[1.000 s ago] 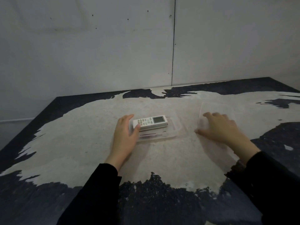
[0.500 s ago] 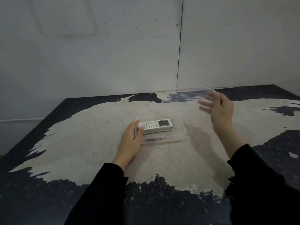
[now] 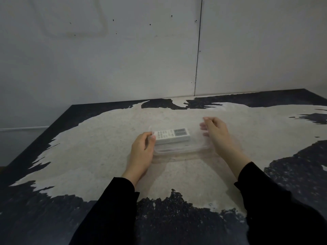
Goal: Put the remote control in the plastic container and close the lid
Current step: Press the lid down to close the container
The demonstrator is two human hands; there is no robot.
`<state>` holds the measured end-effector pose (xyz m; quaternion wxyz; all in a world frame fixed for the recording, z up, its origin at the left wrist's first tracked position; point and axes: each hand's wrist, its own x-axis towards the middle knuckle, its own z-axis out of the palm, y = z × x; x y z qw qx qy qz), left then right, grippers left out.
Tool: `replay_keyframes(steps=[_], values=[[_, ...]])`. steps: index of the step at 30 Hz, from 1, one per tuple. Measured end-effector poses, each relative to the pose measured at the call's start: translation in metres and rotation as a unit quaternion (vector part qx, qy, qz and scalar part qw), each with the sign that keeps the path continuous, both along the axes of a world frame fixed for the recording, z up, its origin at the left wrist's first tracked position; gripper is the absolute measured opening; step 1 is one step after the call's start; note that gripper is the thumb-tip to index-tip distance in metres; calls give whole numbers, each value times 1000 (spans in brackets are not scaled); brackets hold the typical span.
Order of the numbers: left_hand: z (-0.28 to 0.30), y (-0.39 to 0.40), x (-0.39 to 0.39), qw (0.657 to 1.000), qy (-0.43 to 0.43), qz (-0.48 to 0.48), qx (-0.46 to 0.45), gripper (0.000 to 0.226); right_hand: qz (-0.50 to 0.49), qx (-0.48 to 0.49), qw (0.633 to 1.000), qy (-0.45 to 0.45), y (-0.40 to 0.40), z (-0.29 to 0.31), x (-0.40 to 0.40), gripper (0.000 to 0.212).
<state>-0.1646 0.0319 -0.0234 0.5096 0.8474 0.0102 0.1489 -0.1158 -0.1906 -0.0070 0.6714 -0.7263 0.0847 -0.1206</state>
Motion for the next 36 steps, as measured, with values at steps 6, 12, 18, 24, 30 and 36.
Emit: replay_keyframes(steps=[6,12,18,24,30,36], values=[[6,4,1,999,-17,27,-13,33,61,-182,981,-18,11,-2,-10,45],[6,7,7,999,-10,40,-22,31,49,-260,963,-48,13,-4,-15,35],[5,8,9,996,-5,76,-37,35,92,-315,944,-38,11,-2,-14,40],[7,4,8,997,-8,78,-12,37,164,-477,864,2,9,-7,-15,62],[18,7,23,979,-67,13,191,44,144,-567,811,-18,7,-1,-15,65],[27,-8,40,931,39,-72,357,53,154,-560,814,-20,7,-6,-15,62]])
